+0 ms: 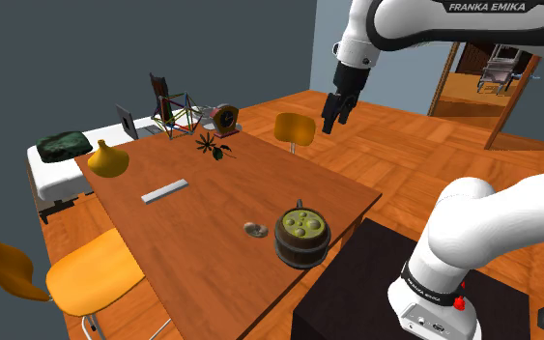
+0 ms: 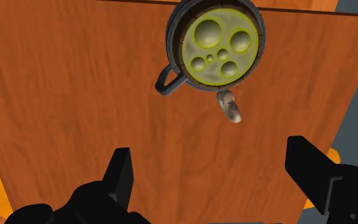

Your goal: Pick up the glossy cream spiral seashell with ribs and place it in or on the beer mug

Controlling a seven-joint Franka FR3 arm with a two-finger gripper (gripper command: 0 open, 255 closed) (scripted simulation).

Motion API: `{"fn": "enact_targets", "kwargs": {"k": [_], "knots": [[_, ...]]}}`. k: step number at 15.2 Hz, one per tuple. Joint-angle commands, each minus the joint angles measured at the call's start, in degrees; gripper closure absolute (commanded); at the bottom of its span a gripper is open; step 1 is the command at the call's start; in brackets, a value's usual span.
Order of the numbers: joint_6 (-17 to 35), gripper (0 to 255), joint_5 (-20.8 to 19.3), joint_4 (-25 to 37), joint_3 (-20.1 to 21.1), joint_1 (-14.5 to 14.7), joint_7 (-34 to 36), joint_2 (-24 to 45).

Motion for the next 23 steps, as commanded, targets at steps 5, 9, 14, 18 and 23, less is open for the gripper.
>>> {"fn": "enact_targets", "kwargs": {"k": [5, 9, 14, 18, 23], "knots": [[7.58, 0, 0.41, -5.26, 2.27, 0.70, 1.90, 2.52], [15.50, 0, 0.70, -9.39, 4.58, 1.39, 3.93, 6.55], [25.78, 0, 0.59, -12.79, 7.61, 1.99, 6.78, 13.79], [34.06, 0, -0.29, -13.98, 10.17, 2.00, 9.56, 21.25], [43.88, 0, -3.54, -13.44, 13.55, 1.12, 14.43, 32.27]]}}
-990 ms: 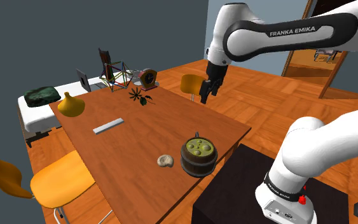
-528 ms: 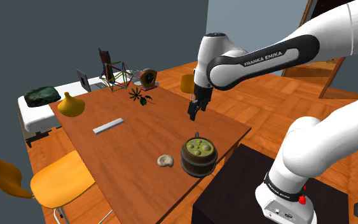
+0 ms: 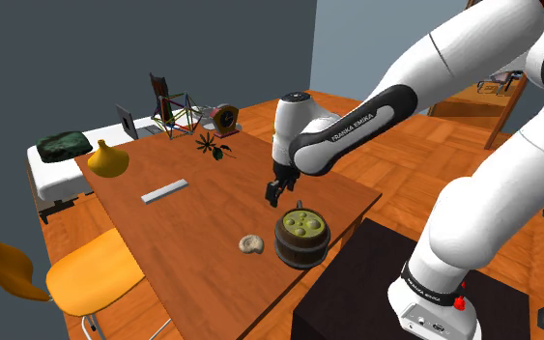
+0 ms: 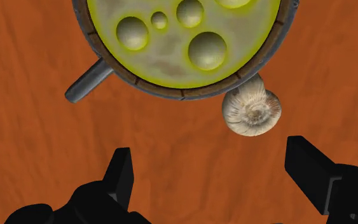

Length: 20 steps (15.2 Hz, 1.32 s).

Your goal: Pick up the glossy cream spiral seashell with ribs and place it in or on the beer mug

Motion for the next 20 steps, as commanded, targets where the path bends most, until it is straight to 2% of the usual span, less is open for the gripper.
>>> {"fn": "enact_targets", "kwargs": {"k": [1, 5, 9, 17, 20], "knots": [[4.09, 0, -1.95, 0.31, 1.24, -0.61, 2.24, 4.64], [10.46, 0, -8.73, 2.83, 3.36, -1.83, 8.97, 14.59], [14.94, 0, -18.63, 6.97, 2.98, -1.30, 17.87, 24.90], [19.89, 0, -26.08, 9.08, -0.66, 0.59, 23.56, 32.53], [19.90, 0, -26.05, 9.08, -0.71, 0.64, 23.54, 32.53]]}}
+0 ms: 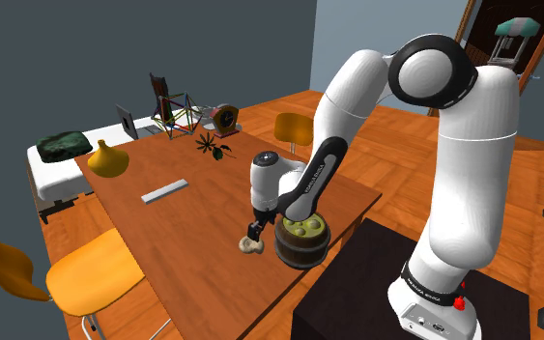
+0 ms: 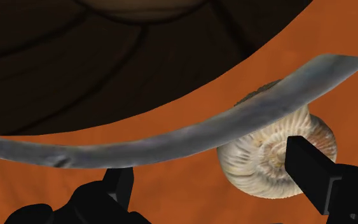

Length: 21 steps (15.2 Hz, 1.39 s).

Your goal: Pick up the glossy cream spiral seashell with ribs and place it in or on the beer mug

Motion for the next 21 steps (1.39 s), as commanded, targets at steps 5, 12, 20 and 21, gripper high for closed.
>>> {"fn": "enact_targets", "kwargs": {"k": [5, 12, 20, 21], "knots": [[0.07, 0, -0.06, -0.03, -0.04, 0.00, 0.03, 0.02], [0.07, 255, -0.06, -0.03, -0.04, 0.00, 0.03, 0.02], [-20.98, 0, 5.83, 17.41, 9.84, -3.96, -30.33, 8.44], [-26.18, 0, 5.41, 22.03, 11.20, -3.49, -36.05, 11.11]]}}
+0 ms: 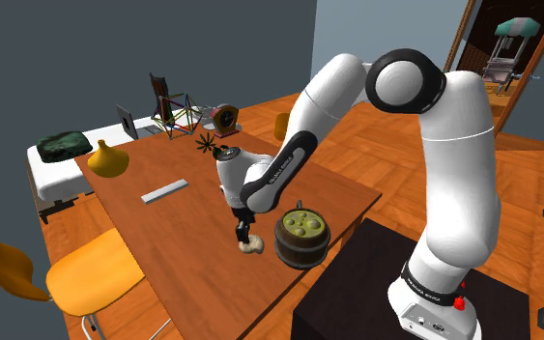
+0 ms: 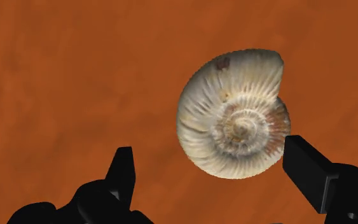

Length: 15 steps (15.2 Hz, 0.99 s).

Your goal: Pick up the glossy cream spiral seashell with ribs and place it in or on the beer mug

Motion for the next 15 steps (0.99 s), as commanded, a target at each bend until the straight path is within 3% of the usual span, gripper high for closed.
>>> {"fn": "enact_targets", "kwargs": {"k": [1, 3, 4, 11, 15], "knots": [[-11.33, 0, -0.31, 9.28, 3.09, 0.85, -12.85, 5.00], [-21.02, 0, -2.44, 18.10, 5.04, 3.35, -23.18, 10.59], [-22.43, 0, -2.79, 19.40, 5.25, 3.87, -24.78, 11.43], [-17.92, 0, -4.78, 17.26, 3.79, 3.84, -23.57, 14.00], [-17.92, 0, -4.78, 17.26, 3.79, 3.84, -23.57, 14.00]]}}
